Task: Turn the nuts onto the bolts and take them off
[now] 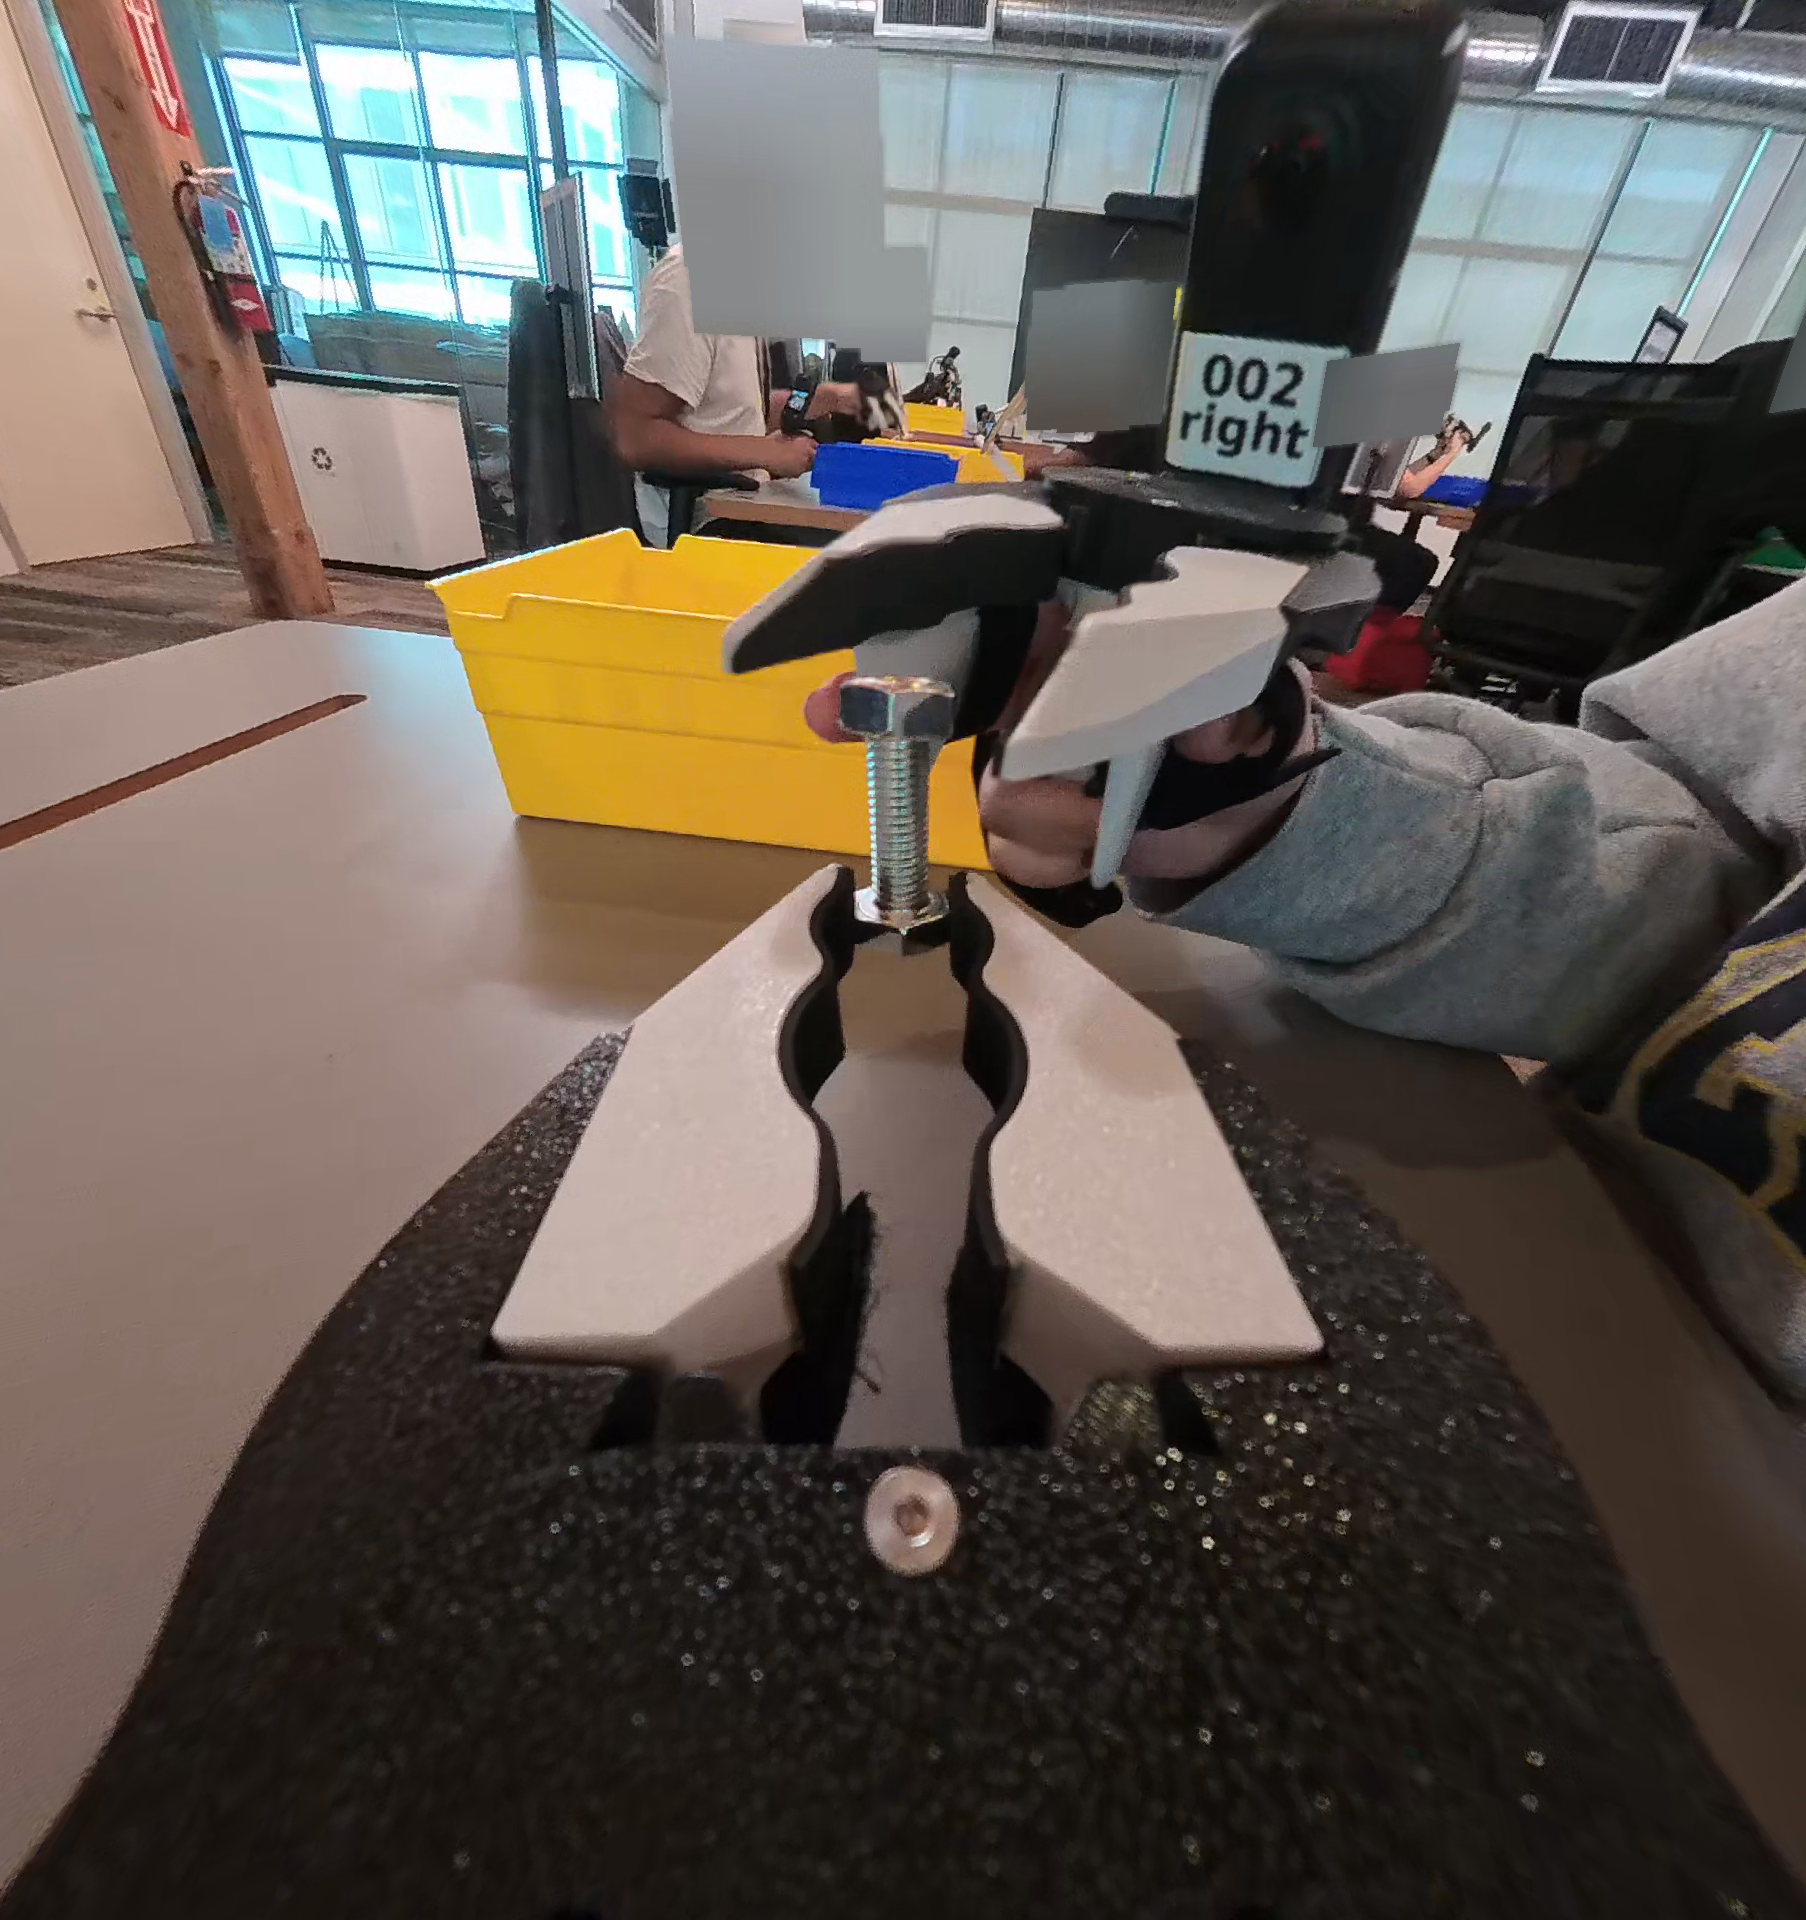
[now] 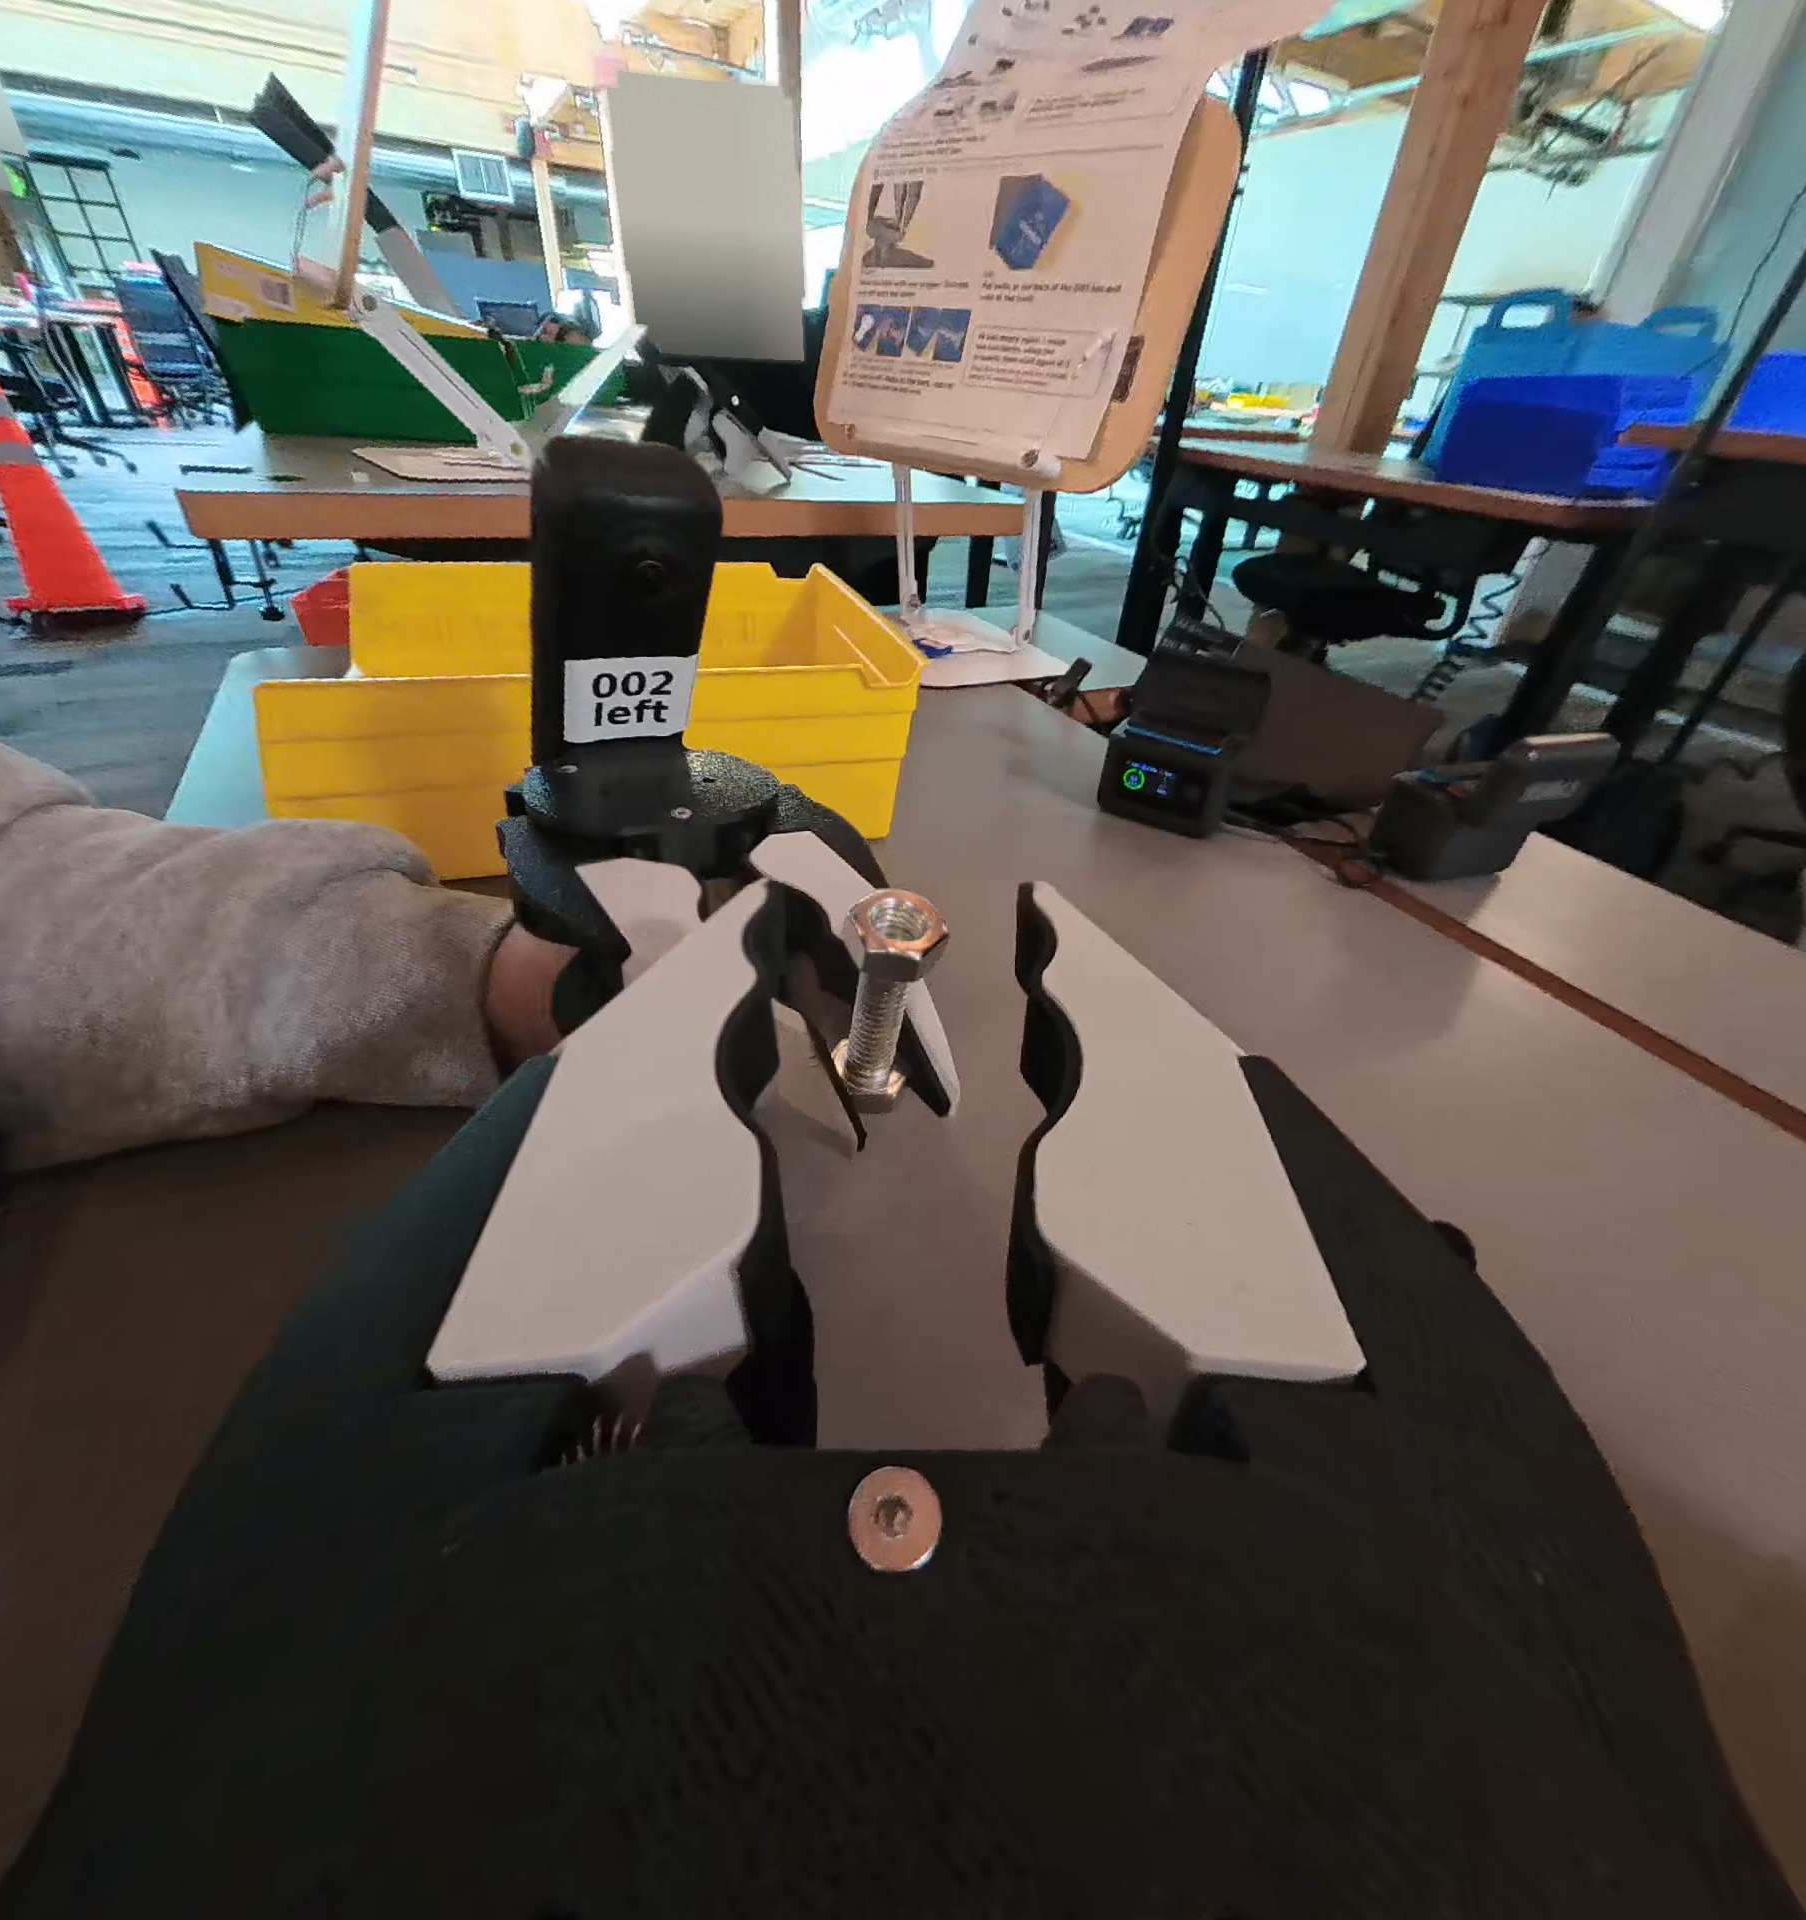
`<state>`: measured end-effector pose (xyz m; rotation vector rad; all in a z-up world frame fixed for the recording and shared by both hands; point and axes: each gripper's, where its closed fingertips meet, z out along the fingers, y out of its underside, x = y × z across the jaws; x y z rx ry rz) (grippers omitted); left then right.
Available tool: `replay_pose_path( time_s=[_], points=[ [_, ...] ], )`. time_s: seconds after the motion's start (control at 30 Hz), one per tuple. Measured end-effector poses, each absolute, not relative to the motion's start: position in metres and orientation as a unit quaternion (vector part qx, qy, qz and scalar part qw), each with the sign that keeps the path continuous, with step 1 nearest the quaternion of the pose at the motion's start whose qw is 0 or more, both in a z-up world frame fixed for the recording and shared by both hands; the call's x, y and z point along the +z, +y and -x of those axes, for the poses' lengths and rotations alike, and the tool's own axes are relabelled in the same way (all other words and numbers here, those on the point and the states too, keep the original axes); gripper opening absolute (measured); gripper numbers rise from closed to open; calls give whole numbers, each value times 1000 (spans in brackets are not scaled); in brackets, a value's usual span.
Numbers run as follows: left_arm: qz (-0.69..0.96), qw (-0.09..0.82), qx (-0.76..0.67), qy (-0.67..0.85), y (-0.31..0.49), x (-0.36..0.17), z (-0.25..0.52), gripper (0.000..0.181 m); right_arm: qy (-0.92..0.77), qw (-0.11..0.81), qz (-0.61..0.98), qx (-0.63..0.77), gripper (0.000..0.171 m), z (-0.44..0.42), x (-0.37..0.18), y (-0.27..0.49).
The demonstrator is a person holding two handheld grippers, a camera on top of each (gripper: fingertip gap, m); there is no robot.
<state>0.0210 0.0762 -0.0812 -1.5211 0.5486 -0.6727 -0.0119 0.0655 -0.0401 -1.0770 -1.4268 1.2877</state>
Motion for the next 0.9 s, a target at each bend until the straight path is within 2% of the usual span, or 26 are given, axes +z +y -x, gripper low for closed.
replay_pose_path(
  time_s=[0.13, 0.23, 0.33, 0.53, 0.63, 0.8, 0.9],
  points=[
    [659, 635, -314, 254, 72, -80, -25, 16, -588, 427, 424, 540, 36, 9, -41, 59],
    [652, 629, -331, 265, 68, -79, -29, 16, -601, 420, 414, 540, 18, 7, -41, 56],
    [652, 611, -346, 285, 62, -82, -34, 16, -629, 392, 400, 539, 18, 3, -45, 50],
    [647, 578, -374, 328, 49, -88, -47, 16, -693, 278, 374, 551, 17, -13, -52, 38],
    [655, 593, -367, 291, 58, -84, -41, 16, -668, 310, 391, 552, 17, -6, -49, 46],
    [680, 619, -319, 227, 76, -85, -24, 16, -598, 435, 458, 493, 17, 12, -48, 67],
    [685, 622, -310, 219, 78, -86, -22, 16, -576, 480, 473, 462, 17, 15, -49, 70]
  ],
)
